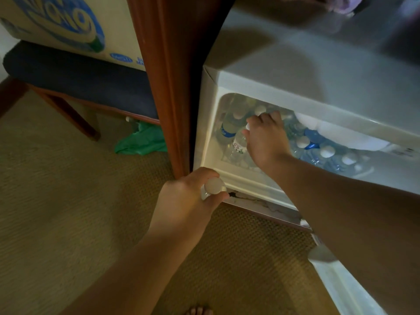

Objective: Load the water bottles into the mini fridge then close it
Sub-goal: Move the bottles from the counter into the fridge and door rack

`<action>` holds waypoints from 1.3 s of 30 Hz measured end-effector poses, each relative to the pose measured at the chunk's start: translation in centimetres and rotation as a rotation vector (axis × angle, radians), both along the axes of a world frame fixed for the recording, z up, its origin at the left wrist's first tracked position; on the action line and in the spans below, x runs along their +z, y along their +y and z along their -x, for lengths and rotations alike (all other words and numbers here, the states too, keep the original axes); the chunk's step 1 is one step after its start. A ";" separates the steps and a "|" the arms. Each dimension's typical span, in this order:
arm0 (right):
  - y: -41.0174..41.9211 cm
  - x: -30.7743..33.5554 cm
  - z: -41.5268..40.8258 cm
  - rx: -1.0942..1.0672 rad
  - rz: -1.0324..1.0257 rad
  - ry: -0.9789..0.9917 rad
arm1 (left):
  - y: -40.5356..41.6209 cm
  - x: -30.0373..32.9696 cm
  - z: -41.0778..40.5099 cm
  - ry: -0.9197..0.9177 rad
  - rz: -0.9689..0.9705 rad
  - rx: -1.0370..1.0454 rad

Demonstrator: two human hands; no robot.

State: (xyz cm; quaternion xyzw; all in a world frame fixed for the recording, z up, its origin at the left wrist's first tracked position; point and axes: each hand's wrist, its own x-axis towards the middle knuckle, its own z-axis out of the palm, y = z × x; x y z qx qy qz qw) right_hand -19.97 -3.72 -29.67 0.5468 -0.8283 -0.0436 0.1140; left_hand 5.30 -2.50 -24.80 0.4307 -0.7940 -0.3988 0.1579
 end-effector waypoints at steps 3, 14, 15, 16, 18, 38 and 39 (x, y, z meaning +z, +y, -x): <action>-0.4 -0.2 0.9 -0.016 -0.023 -0.014 | -0.6 -0.3 1.1 -0.018 0.050 -0.014; 1.8 0.2 1.1 -0.016 0.176 -0.208 | -2.1 0.0 6.2 -0.112 0.123 -0.104; 2.4 0.2 0.9 -0.018 0.203 -0.226 | -2.4 0.1 6.9 -0.108 0.149 -0.124; 3.1 0.0 0.7 -0.022 0.238 -0.245 | -2.7 0.1 7.5 -0.098 0.172 -0.143; 5.0 -0.4 0.2 -0.033 0.343 -0.316 | -3.4 0.1 9.0 -0.108 0.200 -0.175; 17.4 -1.4 -5.1 -0.253 0.159 -0.624 | -8.5 -2.0 18.0 -0.945 0.660 -0.492; 17.4 -1.2 -5.0 -0.248 0.151 -0.626 | -8.6 -2.0 18.0 -1.014 0.696 -0.550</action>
